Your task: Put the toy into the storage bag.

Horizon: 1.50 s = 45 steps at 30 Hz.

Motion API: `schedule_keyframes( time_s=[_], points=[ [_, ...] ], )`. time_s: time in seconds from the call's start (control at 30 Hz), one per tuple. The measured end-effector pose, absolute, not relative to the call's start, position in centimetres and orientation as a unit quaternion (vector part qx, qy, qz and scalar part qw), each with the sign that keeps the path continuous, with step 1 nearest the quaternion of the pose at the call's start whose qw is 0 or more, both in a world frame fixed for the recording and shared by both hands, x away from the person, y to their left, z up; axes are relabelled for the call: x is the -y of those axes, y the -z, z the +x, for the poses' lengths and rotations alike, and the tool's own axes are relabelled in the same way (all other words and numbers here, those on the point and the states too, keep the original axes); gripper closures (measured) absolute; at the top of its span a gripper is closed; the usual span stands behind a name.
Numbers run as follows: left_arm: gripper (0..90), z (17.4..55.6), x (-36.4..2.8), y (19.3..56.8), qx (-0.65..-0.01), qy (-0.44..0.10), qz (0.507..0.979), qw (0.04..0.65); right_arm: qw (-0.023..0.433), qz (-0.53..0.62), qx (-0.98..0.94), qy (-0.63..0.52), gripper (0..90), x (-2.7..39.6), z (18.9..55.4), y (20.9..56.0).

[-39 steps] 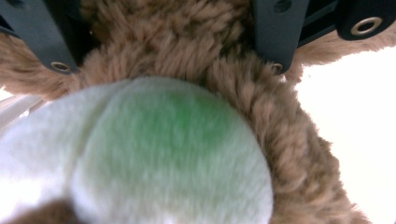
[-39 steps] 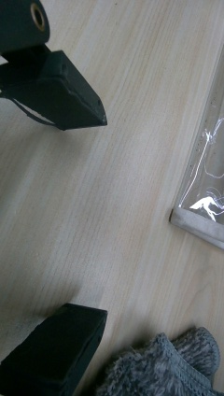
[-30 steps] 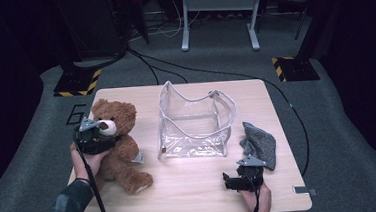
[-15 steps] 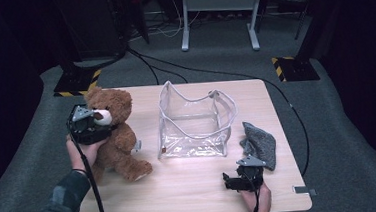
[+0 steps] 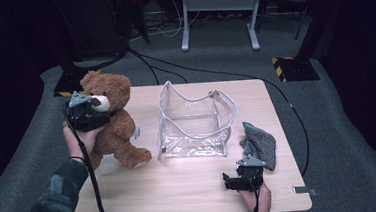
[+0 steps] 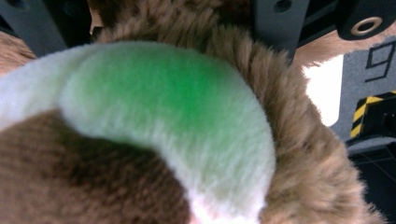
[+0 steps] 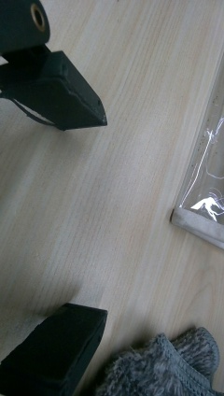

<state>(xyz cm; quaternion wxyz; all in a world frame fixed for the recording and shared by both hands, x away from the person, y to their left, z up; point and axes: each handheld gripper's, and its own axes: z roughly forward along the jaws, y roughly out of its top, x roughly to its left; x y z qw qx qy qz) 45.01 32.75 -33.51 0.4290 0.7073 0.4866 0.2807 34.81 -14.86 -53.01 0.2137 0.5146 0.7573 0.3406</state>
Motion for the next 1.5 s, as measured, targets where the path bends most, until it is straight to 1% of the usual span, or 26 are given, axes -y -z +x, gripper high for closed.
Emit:
schedule_keyframes(
  time_s=[0.5,1.0,1.5],
  points=[
    [48.6,46.8,-31.5,29.9,-0.473,-0.298,0.709,0.429,0.218,0.509,-0.761,-0.337,6.3,14.9,34.8,53.0],
    [48.5,48.6,-29.9,25.2,-0.457,-0.325,0.705,0.433,0.217,0.51,-0.762,-0.335,6.3,14.8,34.8,53.0],
    [48.1,49.8,-27.1,20.6,-0.438,-0.344,0.7,0.447,0.217,0.511,-0.762,-0.334,6.3,14.8,34.8,53.0]
  ],
)
